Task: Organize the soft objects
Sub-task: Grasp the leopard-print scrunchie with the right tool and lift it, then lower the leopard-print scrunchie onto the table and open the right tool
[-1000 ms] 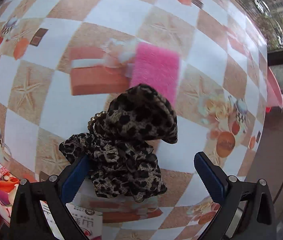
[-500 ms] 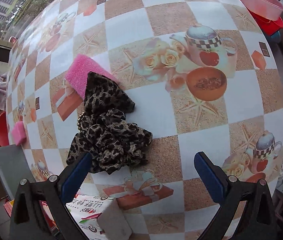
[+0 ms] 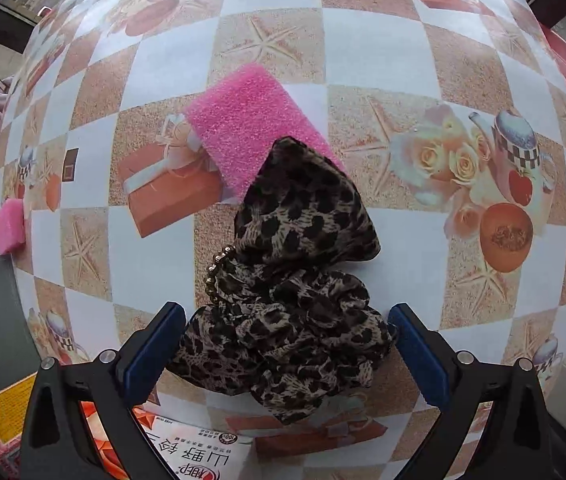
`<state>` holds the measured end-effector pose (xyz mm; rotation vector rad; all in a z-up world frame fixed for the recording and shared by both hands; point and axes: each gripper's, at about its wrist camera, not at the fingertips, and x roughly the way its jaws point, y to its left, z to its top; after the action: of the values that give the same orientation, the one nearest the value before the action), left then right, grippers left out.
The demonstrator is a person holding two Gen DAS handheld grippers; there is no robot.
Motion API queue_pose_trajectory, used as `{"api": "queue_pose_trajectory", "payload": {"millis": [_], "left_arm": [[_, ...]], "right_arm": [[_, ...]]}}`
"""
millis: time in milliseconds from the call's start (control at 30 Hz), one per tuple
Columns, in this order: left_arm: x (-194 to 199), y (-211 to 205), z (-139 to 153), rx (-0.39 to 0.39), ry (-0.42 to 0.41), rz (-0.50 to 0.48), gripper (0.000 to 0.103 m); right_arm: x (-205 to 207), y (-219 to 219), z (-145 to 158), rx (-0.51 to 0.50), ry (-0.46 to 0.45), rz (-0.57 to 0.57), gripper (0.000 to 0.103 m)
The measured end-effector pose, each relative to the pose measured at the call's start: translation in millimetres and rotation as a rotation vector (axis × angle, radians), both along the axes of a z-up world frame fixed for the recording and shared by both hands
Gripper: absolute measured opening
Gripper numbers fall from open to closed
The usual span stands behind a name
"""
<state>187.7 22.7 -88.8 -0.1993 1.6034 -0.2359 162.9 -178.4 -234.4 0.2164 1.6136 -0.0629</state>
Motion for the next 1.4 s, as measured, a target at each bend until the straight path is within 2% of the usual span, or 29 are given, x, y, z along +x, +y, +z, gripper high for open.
{"api": "queue_pose_trajectory", "payload": {"millis": [100, 200, 300, 367, 600, 667, 733, 933, 1133, 1200, 1400], "left_arm": [[-1, -9, -5, 0.014, 0.005, -0.012, 0.103], [-3, -14, -12, 0.020, 0.019, -0.007, 0.103], [-4, -17, -18, 0.041, 0.035, -0.004, 0.103], [-3, -16, -19, 0.058, 0.033, -0.007, 0.103], [36, 19, -30, 0.152, -0.005, 0.017, 0.103], [52, 30, -41, 0.189, -0.005, 0.009, 0.103], [66, 35, -58, 0.214, 0.012, -0.010, 0.103], [92, 40, -113, 0.331, 0.084, -0.046, 0.103], [99, 50, -147, 0.378, 0.183, -0.030, 0.103], [99, 51, -152, 0.410, 0.196, -0.035, 0.103], [98, 45, -152, 0.383, 0.202, -0.046, 0.103]], "right_arm": [[-6, -4, 3, 0.001, -0.007, 0.007, 0.095], [-20, -16, 10, -0.018, -0.014, 0.028, 0.082], [-29, -27, 17, -0.029, -0.027, 0.031, 0.064], [-35, -36, 20, -0.022, -0.040, 0.015, 0.046], [-69, -107, 25, -0.025, -0.012, -0.118, 0.046], [-79, -124, 27, 0.039, -0.007, -0.195, 0.058], [-87, -133, 32, 0.079, -0.028, -0.247, 0.060], [-99, -136, 56, 0.123, -0.087, -0.257, 0.060], [-93, -125, 77, 0.155, -0.120, -0.276, 0.060], [-93, -124, 80, 0.163, -0.123, -0.281, 0.060], [-95, -126, 83, 0.185, -0.129, -0.301, 0.060]]}}
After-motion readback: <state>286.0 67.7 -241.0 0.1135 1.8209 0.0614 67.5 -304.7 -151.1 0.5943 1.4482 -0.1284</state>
